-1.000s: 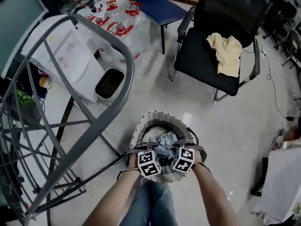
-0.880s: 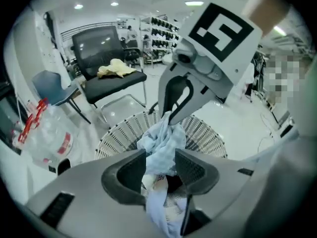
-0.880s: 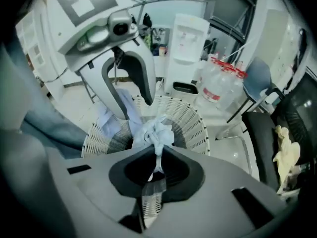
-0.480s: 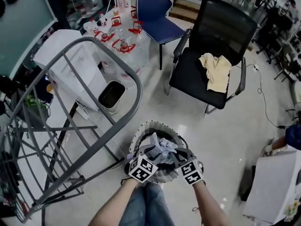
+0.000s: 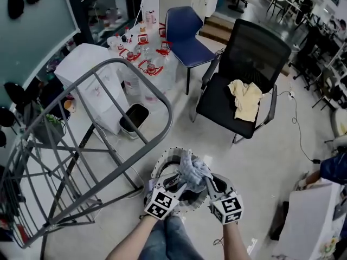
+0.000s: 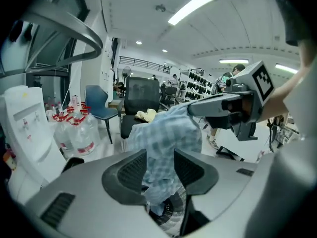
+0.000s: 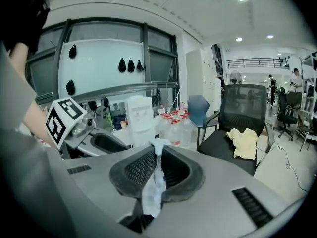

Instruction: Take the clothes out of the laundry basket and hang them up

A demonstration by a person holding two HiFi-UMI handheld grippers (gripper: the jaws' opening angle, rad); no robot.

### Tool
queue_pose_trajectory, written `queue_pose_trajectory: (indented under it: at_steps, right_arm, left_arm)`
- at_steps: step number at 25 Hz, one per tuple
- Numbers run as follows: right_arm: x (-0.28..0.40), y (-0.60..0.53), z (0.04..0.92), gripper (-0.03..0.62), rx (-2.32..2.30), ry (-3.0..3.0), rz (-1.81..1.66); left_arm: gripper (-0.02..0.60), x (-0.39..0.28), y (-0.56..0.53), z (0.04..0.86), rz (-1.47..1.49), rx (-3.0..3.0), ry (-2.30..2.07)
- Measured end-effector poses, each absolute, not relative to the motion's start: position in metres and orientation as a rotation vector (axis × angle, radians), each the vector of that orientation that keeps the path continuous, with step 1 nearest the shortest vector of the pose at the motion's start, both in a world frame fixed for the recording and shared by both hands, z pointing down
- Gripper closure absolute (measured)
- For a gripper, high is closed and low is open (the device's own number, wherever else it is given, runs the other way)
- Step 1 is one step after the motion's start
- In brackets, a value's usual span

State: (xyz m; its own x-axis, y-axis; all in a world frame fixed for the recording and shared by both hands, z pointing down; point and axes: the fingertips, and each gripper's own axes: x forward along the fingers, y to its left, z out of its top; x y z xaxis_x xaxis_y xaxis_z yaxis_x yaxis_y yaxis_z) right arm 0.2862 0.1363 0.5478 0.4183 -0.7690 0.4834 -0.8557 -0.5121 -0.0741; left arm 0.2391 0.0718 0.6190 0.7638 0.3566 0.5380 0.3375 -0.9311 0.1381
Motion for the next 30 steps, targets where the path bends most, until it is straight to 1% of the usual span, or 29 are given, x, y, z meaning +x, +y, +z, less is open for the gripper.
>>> queue_pose_trajectory:
  at_steps: [5, 11, 15, 17, 22, 26, 27, 29, 30]
  right_arm:
    - [0.284, 0.138, 0.487, 0.562, 2.557, -1.461, 0.572]
    - [0.276, 0.141, 0.423, 0.562, 2.629, -1.478, 0.421]
    - [0.268, 0.14, 0.382, 0.562, 2.632, -1.526, 0.35]
    - [0.266, 0.14, 0.362, 0.562, 2.633, -1.551, 0.291]
    - [0.258, 0.132, 0.322, 0.562, 2.619, -1.63, 0.181]
    - [0.251, 0.131, 0.313, 0.562, 2.594, -1.649, 0.154]
    - [0.249, 0.13, 0.311, 0.562, 2.599, -1.659, 0.15]
    - [0.248, 0.133, 0.311, 0.562, 2.602, -1.644, 0.16]
    - [0.249, 0.135, 0.312, 0.562, 2.599, -1.63, 0.166]
  left_arm:
    - [0.397, 0.227, 0.068, 0.58, 0.814, 2.922, 0.555]
    - [0.339, 0.219, 0.075, 0.549, 0.743, 2.93, 0.631]
    - [0.297, 0.221, 0.082, 0.547, 0.751, 2.907, 0.687]
    - [0.285, 0.222, 0.085, 0.553, 0.791, 2.895, 0.717]
    - [0.276, 0.239, 0.081, 0.571, 0.81, 2.847, 0.679]
    - [0.279, 0.26, 0.088, 0.569, 0.743, 2.797, 0.698]
    - [0.3, 0.263, 0.09, 0.569, 0.731, 2.8, 0.709]
    - [0.4, 0.266, 0.093, 0.57, 0.732, 2.818, 0.728]
    - [0.461, 0.265, 0.093, 0.569, 0.732, 2.826, 0.733]
